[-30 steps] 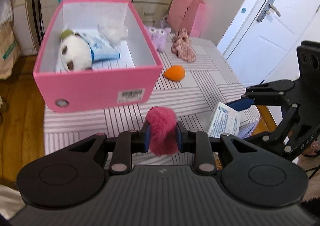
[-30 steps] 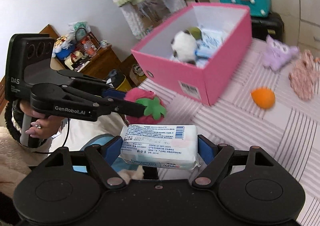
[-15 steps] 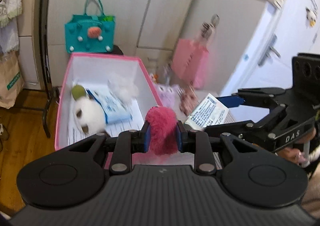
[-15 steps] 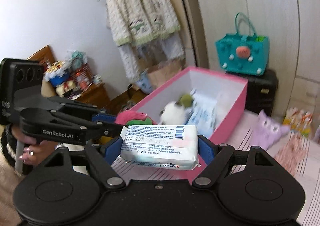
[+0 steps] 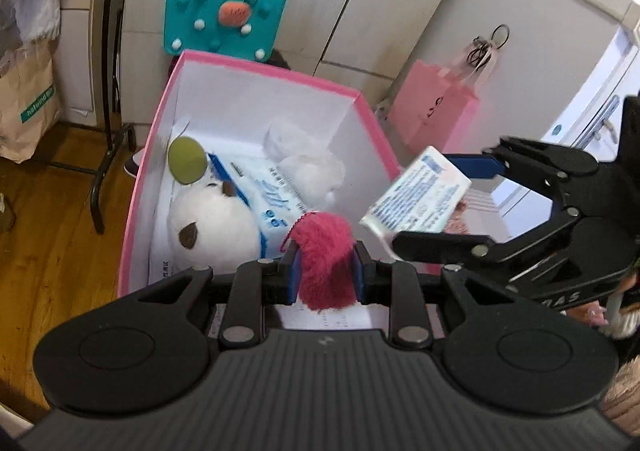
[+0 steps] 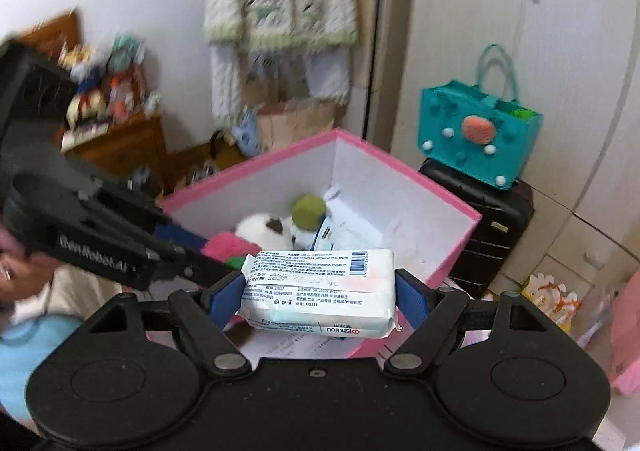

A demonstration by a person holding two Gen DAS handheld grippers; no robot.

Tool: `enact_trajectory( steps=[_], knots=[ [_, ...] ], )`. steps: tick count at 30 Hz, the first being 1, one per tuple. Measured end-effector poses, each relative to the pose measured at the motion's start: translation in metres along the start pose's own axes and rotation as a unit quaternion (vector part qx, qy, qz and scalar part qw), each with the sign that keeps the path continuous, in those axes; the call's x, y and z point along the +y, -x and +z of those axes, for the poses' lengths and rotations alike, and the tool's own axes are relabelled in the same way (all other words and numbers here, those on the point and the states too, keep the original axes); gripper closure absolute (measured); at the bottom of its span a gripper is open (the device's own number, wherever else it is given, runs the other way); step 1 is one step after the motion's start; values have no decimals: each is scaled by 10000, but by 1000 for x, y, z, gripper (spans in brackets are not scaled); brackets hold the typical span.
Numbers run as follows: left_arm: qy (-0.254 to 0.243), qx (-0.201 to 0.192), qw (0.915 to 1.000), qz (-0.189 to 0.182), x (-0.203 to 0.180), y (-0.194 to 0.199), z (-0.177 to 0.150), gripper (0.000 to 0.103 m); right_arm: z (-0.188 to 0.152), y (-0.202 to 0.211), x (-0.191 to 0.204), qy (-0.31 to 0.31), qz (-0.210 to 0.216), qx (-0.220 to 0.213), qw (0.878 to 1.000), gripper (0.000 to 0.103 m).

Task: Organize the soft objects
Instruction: 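Carry the puff and white pack over the pink box and release both, then move both tools back toward the orange sponge and floral scrunchie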

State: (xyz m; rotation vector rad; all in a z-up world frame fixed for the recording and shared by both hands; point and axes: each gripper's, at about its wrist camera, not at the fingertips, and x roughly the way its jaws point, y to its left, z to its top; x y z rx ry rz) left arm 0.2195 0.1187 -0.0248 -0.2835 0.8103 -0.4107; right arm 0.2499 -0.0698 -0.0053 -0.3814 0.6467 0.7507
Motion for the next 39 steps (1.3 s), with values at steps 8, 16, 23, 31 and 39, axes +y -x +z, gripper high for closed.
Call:
enact_trajectory(
  steps=[8,16,23,31,39],
  knots=[
    [-141,168,9996,165,9,-15,-3,78,-1,-33,3,662,-66,389,9970,19],
    [-116,210,9996,174,5,-19,-3,70,-11,-29,6,896,-437,125,9949,17],
    [-312,-28,9990,321,-4,3,-9,56,-28,13,3,584,-416,-523,9961,13],
    [-655,-209,9966,447,-28,43,-18,43,-39,59,2,-6,67,-708,9975,13],
    [-964,-268,9931,618,-60,78,-33,37,-66,105,2,-732,473,-729,9935,13]
  ],
)
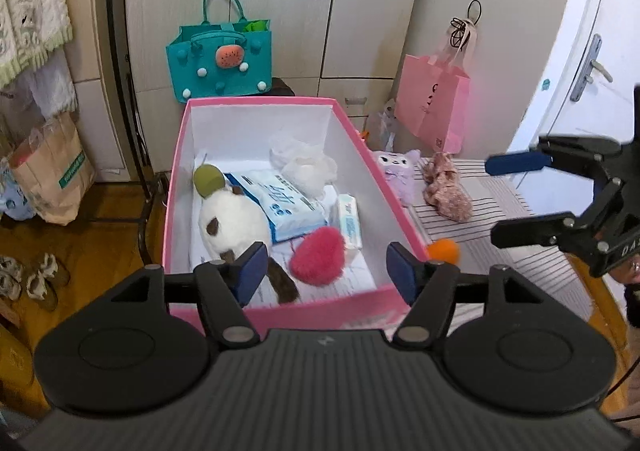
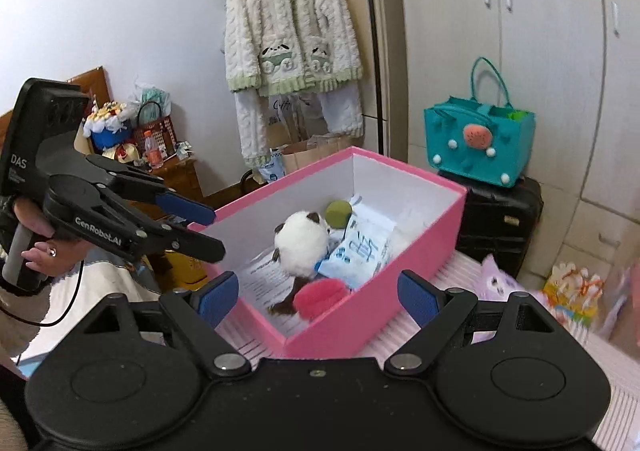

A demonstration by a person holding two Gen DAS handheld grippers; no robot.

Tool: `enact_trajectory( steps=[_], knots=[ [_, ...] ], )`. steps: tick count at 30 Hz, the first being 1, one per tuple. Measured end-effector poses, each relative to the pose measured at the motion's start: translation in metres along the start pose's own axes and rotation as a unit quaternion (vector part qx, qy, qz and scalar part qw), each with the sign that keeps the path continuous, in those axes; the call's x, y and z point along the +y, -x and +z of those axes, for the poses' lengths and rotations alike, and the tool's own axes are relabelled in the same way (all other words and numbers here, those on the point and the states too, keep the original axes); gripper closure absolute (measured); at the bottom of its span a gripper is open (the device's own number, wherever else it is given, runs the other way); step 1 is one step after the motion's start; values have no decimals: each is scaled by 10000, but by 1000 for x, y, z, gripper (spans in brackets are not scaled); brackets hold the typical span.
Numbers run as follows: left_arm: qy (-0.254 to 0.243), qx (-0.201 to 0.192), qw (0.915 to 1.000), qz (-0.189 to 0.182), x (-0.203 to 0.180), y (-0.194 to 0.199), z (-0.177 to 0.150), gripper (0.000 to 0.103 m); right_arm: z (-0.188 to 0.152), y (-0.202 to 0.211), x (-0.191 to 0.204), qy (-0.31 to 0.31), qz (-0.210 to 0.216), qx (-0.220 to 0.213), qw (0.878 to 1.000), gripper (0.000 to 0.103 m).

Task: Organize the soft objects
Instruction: 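Move both tools back toward the orange sponge and floral scrunchie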

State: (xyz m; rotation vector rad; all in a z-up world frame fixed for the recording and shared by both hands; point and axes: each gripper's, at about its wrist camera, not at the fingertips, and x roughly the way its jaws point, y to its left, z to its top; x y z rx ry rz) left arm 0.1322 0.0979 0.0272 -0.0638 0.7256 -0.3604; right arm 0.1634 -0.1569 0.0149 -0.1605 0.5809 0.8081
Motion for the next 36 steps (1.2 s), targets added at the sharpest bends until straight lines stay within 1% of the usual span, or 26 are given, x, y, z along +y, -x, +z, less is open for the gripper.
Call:
enact_trajectory(
  steps=[3,5,11,13,15,18,21,23,30,32,36],
  knots=[
    [276,161,9991,-294,-2,12,-3,36,-11,14,-1,-288,-4,113,9995,13],
    [363,233,9982,-409,-6,21,-5,36,-18,24,-1,-405,-126,164,9990,13],
    [-19,194,9993,-323,-32,39,-14,32,-39,60,1,-496,-449,89,9977,13],
    [-99,201,9990,-381,-41,42,-17,32,-45,73,-2,-680,-516,65,9963,13],
    [-221,203,9984,-482,-52,44,-21,32,-53,86,-7,-851,-494,-14,9951,13],
    [-420,232,9968,-642,-66,44,-26,32,-62,100,-13,-999,-565,-68,9934,13],
    [-590,344,9946,-787,-78,38,-30,32,-75,109,-21,-1158,-601,-74,9914,13],
    [-652,438,9931,-867,-85,32,-33,32,-83,115,-25,-1232,-718,-50,9898,13],
    [-711,733,9888,-1085,-103,-7,-39,32,-108,134,-33,-1215,-1075,-223,9865,13],
    [-754,775,9870,-1187,-108,-17,-42,32,-113,135,-36,-1176,-1127,-209,9864,13],
    [-830,765,9857,-1255,-118,-36,-48,32,-123,127,-43,-1190,-1173,-100,9859,13]
  ],
)
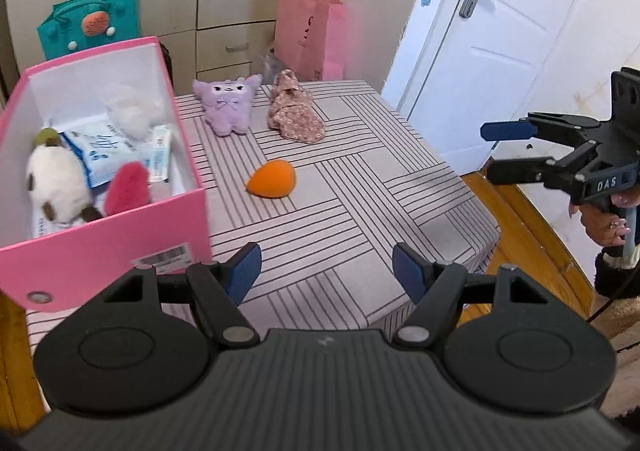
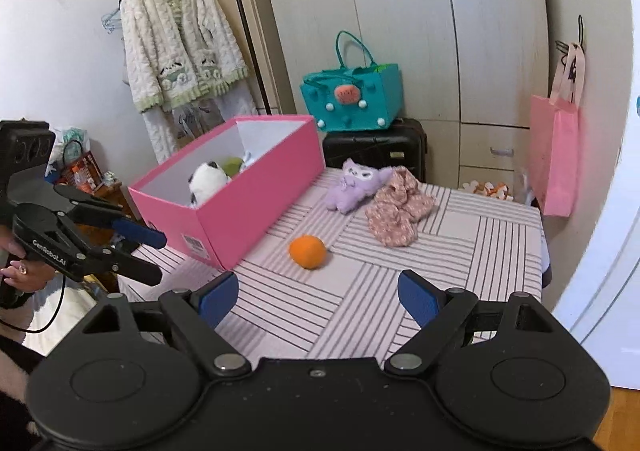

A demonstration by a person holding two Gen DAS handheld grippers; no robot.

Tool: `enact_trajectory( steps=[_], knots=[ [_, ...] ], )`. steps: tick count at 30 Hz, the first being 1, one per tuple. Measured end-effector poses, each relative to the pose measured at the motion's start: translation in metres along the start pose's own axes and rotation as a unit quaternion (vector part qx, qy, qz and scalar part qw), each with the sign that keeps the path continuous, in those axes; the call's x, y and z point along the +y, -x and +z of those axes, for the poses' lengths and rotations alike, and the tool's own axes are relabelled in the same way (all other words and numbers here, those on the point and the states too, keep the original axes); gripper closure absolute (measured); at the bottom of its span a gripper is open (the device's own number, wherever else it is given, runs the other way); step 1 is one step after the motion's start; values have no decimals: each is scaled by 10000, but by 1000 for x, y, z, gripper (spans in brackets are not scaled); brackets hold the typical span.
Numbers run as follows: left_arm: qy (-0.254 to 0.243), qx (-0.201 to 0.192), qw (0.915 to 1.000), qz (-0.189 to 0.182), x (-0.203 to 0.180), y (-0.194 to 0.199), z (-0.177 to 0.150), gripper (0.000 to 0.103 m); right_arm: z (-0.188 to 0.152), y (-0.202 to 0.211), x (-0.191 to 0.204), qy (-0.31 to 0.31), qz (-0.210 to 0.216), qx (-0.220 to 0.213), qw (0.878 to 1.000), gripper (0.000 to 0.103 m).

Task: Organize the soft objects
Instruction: 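Move both tools back toward the orange sponge and floral scrunchie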

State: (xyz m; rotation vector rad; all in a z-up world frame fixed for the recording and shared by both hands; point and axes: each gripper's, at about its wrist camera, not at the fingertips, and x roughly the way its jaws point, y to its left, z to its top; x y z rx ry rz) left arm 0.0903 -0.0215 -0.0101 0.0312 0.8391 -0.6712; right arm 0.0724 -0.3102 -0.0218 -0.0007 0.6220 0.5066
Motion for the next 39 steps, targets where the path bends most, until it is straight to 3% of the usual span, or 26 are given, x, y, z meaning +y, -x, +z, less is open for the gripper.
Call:
enact_trajectory(
  steps=[5,10,14,19,22,26,32,39],
  knots=[
    [-199,-153,9996,112,-5,-18,0,33,-11,-16,-5,240,-246,-3,9994,13],
    [-345,-375,9987,32,-10,-36,0,33,-21,-26,-20,277,-413,-339,9982,13],
    [-425,-543,9976,35,-16,-52,-5,32,-21,-47,-40,-11,-646,-415,9970,13],
    [-517,-1008,9910,710,-20,-73,-10,32,-20,-69,-72,-719,-268,-289,9966,13],
    [-543,-1207,9855,1060,-20,-86,-8,32,-19,-84,-80,-810,-120,-163,9965,13],
    [-377,-1325,9819,1301,-23,-104,-6,32,-14,-103,-78,-618,-179,-27,9979,13],
    [-22,-1301,9821,1363,-22,-129,-3,32,-5,-121,-74,-521,-158,127,9984,13],
    [-139,-1635,9680,1900,-24,-149,-1,32,14,-139,-74,-433,-329,-51,9985,13]
  ],
)
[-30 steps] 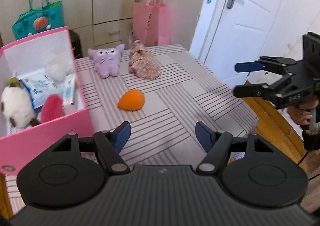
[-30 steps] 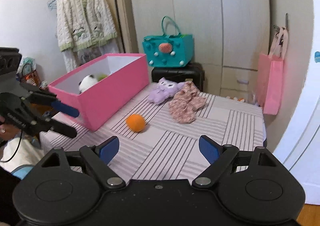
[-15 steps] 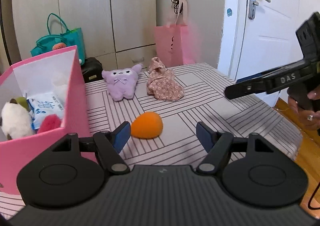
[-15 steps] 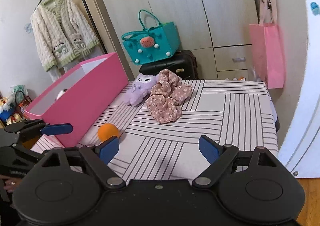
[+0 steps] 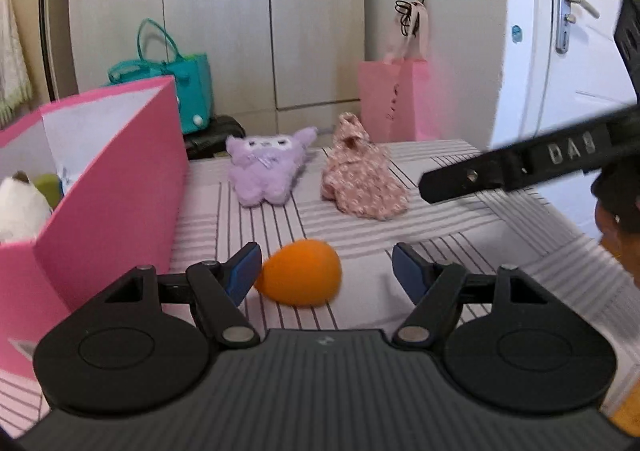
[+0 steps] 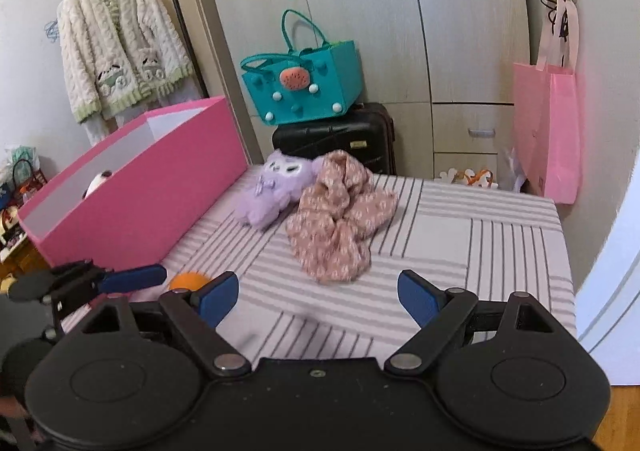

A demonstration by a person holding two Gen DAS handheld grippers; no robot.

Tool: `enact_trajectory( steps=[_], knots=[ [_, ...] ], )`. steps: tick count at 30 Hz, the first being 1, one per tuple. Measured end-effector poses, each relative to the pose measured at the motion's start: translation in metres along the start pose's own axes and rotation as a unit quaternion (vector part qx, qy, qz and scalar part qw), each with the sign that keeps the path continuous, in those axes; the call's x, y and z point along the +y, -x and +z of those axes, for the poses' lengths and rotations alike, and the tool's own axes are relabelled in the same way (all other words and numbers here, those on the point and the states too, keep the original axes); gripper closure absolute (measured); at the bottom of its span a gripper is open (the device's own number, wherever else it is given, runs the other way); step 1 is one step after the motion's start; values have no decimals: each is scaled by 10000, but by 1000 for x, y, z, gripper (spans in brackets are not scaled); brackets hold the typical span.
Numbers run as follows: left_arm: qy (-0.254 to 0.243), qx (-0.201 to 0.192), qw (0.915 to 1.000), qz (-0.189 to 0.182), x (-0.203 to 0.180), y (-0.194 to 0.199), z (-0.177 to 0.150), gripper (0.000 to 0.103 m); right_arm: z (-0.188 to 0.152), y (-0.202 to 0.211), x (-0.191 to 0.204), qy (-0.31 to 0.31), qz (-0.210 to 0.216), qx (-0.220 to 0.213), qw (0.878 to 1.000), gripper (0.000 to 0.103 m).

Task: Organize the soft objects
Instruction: 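Move both tools back toward the orange sponge and floral scrunchie, then grasp the orange sponge with the left tool while the right tool grasps the scrunchie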

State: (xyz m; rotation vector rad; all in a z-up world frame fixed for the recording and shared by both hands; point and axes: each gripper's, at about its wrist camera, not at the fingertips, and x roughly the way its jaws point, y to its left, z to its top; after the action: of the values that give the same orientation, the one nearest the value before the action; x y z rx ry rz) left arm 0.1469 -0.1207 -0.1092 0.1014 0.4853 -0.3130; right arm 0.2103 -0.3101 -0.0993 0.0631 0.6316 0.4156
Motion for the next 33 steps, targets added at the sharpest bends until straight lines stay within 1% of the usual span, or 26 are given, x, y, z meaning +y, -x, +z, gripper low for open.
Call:
enact_trajectory(
  steps=[4,7,9,12,16,18,20,23,25,26,29,31,33],
  knots=[
    [-156,-79,9994,310,-3,-7,1,32,14,-14,-5,-119,25,-49,9999,13],
    [59,55,9992,384,3,-12,1,32,25,-29,-8,-87,-84,-28,9999,13],
    [123,103,9985,522,5,-14,-2,31,32,-42,-11,-109,-45,78,9999,13],
    [210,293,9985,408,8,-19,-4,31,39,-63,-12,15,-29,235,9997,13],
    [354,339,9984,297,12,-21,-4,31,40,-86,-5,438,-341,278,9981,13],
    [391,358,9982,283,13,-23,-5,38,39,-94,0,777,-418,260,9958,13],
    [362,416,9980,315,13,-26,-7,49,39,-98,1,899,-327,279,9950,14],
    [450,428,9979,200,15,-26,-7,52,38,-104,-5,799,-317,333,9957,16],
    [495,437,9977,133,17,-26,-7,53,36,-107,-11,663,-280,347,9968,23],
    [515,430,9977,120,17,-26,-7,54,35,-108,-15,558,-226,378,9975,25],
    [505,427,9978,66,16,-24,-7,54,31,-106,-17,535,-251,240,9980,43],
    [521,427,9977,10,17,-23,-8,54,29,-102,-17,553,-223,207,9980,74],
    [594,431,9973,-54,18,-23,-7,54,28,-99,-17,471,-99,216,9986,84]
  ],
)
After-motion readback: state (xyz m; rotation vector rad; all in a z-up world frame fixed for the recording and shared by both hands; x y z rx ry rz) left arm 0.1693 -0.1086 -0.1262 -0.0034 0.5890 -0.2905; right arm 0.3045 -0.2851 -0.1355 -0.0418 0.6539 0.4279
